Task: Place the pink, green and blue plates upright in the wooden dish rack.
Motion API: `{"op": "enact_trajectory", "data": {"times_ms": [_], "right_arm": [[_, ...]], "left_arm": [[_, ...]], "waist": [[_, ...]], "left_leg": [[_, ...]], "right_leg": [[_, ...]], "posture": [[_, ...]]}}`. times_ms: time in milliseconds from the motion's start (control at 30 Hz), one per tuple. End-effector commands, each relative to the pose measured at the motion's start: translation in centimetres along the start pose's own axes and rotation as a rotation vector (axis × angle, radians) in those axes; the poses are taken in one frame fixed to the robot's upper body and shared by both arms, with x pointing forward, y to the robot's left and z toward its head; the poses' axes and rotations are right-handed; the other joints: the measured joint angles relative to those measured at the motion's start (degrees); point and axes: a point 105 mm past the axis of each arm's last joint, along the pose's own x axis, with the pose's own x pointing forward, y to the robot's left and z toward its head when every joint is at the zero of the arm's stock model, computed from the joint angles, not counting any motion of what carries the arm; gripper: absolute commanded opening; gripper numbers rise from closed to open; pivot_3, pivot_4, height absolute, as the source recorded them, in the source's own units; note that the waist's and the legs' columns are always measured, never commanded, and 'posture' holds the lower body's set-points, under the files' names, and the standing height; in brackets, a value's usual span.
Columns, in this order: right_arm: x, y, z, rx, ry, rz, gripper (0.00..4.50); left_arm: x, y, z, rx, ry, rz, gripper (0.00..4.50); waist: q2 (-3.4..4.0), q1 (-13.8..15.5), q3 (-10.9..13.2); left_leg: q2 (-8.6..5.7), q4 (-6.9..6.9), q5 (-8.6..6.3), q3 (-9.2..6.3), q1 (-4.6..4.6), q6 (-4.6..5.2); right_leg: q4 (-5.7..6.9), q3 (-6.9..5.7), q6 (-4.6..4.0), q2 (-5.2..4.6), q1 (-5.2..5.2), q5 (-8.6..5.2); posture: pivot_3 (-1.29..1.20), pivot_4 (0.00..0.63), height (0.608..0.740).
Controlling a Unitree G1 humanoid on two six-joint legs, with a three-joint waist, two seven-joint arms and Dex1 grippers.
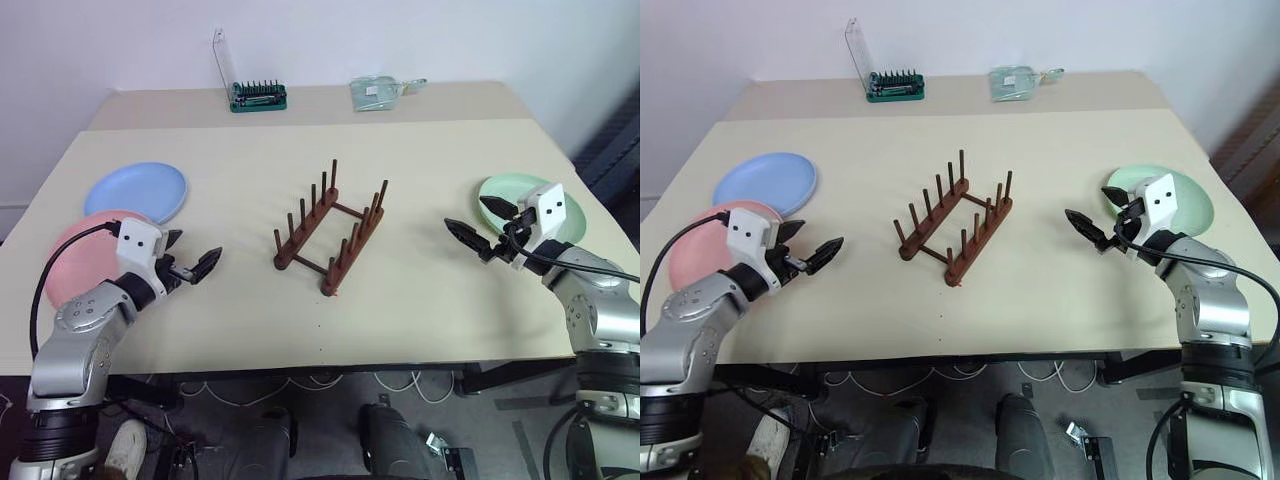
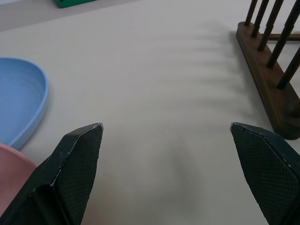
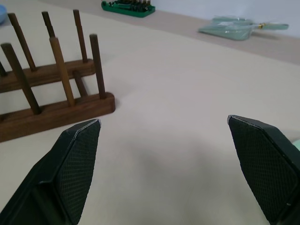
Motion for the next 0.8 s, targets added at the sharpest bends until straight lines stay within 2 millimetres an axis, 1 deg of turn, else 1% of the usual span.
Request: {"op": "enact_trajectory", "data": {"times_ms": [33,100,300,400,467,500,533,600,633,667,700,767,800], "right_arm": [[-0.7,-0.7,2.2,-0.048,-0.062,-0.025,4.43],[-0.8,-0.6,2.1,-0.046,-0.061,-0.024,4.43],[-1.1,0.1,1.9,-0.037,-0.054,-0.011,4.43],[-1.4,0.6,1.3,-0.020,-0.030,0.007,4.43],[-1.5,1.3,1.1,-0.015,-0.021,0.024,4.43],[-1.6,1.7,0.9,-0.012,-0.012,0.041,4.43],[-1.7,2.1,0.8,-0.011,-0.006,0.054,4.43],[-1.8,2.1,0.5,0.000,0.000,0.041,4.43],[-1.9,2.2,0.5,0.003,0.000,0.038,4.43],[-1.9,2.2,0.5,0.005,0.000,0.037,4.43],[-1.9,2.5,0.6,0.005,-0.001,0.040,4.43],[-2.3,2.7,0.6,0.004,0.003,0.043,4.43],[-2.4,2.8,0.6,0.003,0.005,0.043,4.43]], "left_arm": [[-0.2,-0.4,1.4,0.041,-0.035,-0.029,4.50],[-0.2,-0.9,1.3,0.048,-0.027,-0.061,4.50],[-0.6,-1.6,1.2,0.045,-0.005,-0.120,4.50],[-0.2,-2.1,1.2,0.049,0.007,-0.160,4.50],[-0.3,-2.5,1.2,0.059,0.018,-0.200,4.50],[-0.2,-3.3,1.1,0.070,0.031,-0.258,4.50],[-0.2,-3.8,1.0,0.077,0.042,-0.298,4.50],[-0.2,-6.2,0.7,0.062,0.079,-0.468,4.50],[-0.6,-7.5,0.5,0.068,0.095,-0.564,4.50],[-0.9,-8.4,0.5,0.073,0.107,-0.629,4.50],[-1.2,-8.7,0.4,0.078,0.114,-0.662,4.50],[-1.1,-10.5,0.5,0.107,0.118,-0.759,4.50],[-1.0,-11.1,0.5,0.119,0.116,-0.787,4.50]], "waist": [[0.00,0.0,0.0],[0.00,-0.1,0.0],[0.00,-0.1,0.0],[0.00,0.0,0.0],[0.00,0.0,0.0],[0.00,0.0,0.0],[0.00,0.0,0.0],[0.00,0.0,0.0],[0.00,0.0,0.0],[0.01,0.0,0.0],[0.01,0.0,0.0],[0.01,0.0,0.0],[0.01,0.0,0.0]], "left_leg": [[0.00,0.00,0.00,0.00,0.00,0.00],[0.00,0.00,0.00,0.00,0.00,0.00],[0.01,0.00,0.00,-0.01,0.00,0.00],[0.00,0.00,0.00,0.00,0.00,0.00],[0.01,0.00,0.00,0.00,0.00,0.00],[0.01,0.00,0.00,0.00,0.00,0.00],[0.01,0.00,0.00,0.00,0.00,0.01],[0.00,0.00,-0.01,0.01,0.00,0.01],[0.00,0.00,-0.01,0.01,0.00,0.01],[0.00,0.00,-0.01,0.01,0.00,0.01],[0.01,0.00,-0.01,0.01,0.00,0.01],[0.01,-0.01,-0.01,0.01,0.00,0.02],[0.02,-0.01,-0.01,0.00,0.00,0.02]], "right_leg": [[0.00,0.00,0.00,0.00,0.00,0.00],[0.01,0.00,0.00,0.00,0.00,0.00],[0.01,0.00,0.00,0.00,-0.01,0.00],[0.01,0.00,0.00,0.00,0.00,0.00],[0.01,0.00,0.00,0.00,0.00,0.00],[0.01,0.00,0.00,0.00,0.00,0.00],[0.01,0.00,0.00,0.00,0.00,0.00],[0.00,0.00,0.00,0.00,0.01,0.00],[-0.01,0.00,0.00,0.00,0.01,0.00],[-0.01,0.00,-0.01,0.00,0.01,-0.01],[-0.01,0.00,-0.01,0.00,0.01,-0.01],[0.00,0.00,-0.01,0.00,0.00,-0.01],[0.00,0.00,-0.01,0.00,0.00,-0.01]], "posture": [[0.00,0.150,0.740],[0.00,0.150,0.740],[0.00,0.150,0.740],[0.00,0.150,0.740],[0.00,0.150,0.740],[0.00,0.150,0.740],[0.00,0.150,0.740],[0.00,0.150,0.740],[0.00,0.150,0.740],[0.00,0.150,0.740],[0.00,0.150,0.740],[0.00,0.150,0.740],[0.00,0.150,0.740]]}}
